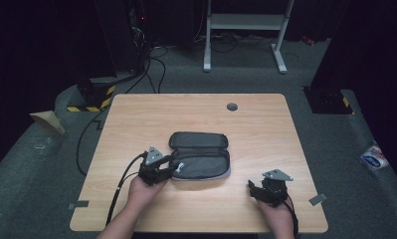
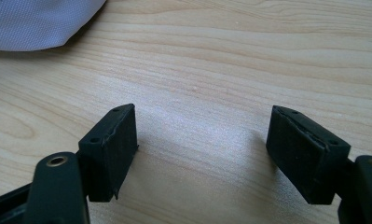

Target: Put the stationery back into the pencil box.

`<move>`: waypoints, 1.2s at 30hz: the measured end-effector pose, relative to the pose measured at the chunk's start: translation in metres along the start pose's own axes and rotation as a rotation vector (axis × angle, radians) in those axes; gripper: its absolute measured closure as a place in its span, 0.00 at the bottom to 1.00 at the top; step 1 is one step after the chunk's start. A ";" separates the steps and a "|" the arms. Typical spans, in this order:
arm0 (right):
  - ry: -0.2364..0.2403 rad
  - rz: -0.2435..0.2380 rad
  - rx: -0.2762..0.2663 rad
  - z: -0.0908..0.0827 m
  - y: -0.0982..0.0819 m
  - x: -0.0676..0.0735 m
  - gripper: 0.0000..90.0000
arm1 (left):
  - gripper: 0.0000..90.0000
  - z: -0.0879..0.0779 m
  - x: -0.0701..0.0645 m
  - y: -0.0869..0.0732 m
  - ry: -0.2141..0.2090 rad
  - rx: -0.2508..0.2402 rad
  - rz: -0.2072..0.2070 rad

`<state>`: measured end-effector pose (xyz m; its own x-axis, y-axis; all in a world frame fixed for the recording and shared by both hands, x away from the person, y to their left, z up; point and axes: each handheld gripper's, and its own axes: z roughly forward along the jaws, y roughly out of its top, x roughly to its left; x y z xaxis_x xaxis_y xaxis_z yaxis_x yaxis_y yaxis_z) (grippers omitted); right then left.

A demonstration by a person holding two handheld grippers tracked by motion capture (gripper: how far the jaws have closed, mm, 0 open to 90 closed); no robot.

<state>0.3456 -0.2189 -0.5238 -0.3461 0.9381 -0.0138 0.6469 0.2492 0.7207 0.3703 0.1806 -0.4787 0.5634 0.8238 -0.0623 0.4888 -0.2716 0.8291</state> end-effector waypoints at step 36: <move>-0.002 0.005 0.000 0.000 0.000 0.000 0.27 | 0.05 -0.029 0.065 -0.033 0.076 0.049 -0.046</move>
<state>0.3452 -0.2187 -0.5238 -0.3417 0.9397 -0.0121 0.6484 0.2450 0.7208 0.3716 0.2578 -0.4935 0.4880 0.8711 -0.0557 0.5462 -0.2550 0.7979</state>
